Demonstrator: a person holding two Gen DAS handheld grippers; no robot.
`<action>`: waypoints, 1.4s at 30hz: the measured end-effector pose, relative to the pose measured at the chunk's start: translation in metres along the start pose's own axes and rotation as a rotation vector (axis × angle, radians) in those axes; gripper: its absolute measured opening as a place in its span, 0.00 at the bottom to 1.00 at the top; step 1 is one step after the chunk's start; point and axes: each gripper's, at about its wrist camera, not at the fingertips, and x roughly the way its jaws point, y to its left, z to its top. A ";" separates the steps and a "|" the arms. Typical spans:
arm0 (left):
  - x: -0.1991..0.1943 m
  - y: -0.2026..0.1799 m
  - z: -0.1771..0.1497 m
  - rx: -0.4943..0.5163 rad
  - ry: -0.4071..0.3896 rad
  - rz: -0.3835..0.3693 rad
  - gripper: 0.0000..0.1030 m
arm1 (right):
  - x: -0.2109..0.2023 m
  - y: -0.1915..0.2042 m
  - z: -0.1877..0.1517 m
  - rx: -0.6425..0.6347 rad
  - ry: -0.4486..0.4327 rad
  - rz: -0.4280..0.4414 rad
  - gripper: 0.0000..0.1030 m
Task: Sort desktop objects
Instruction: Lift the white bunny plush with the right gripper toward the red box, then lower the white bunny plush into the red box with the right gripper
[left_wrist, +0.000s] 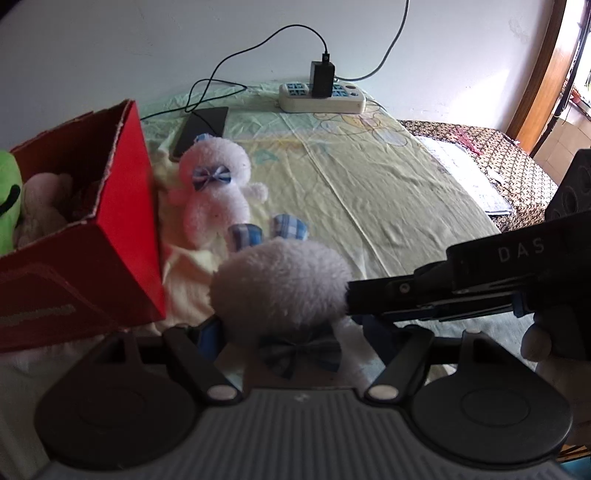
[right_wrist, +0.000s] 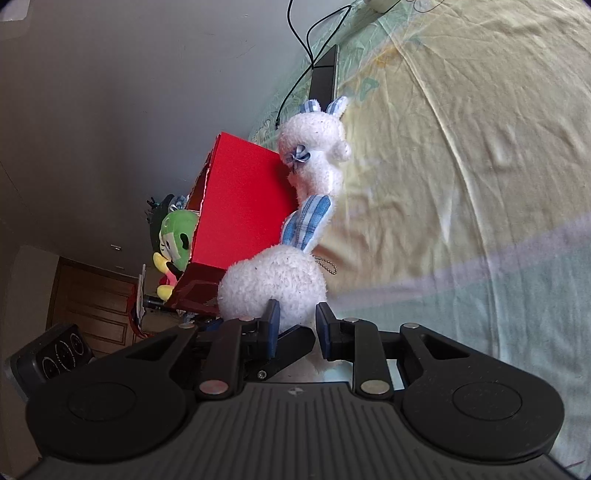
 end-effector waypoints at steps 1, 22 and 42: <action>-0.005 0.006 0.000 0.000 -0.006 -0.002 0.74 | 0.004 0.005 -0.002 0.003 -0.005 0.008 0.25; -0.082 0.095 0.028 0.074 -0.220 -0.166 0.74 | 0.017 0.104 -0.031 -0.087 -0.288 0.148 0.25; -0.016 0.203 0.071 -0.077 -0.203 -0.154 0.74 | 0.117 0.153 0.032 -0.282 -0.281 -0.071 0.26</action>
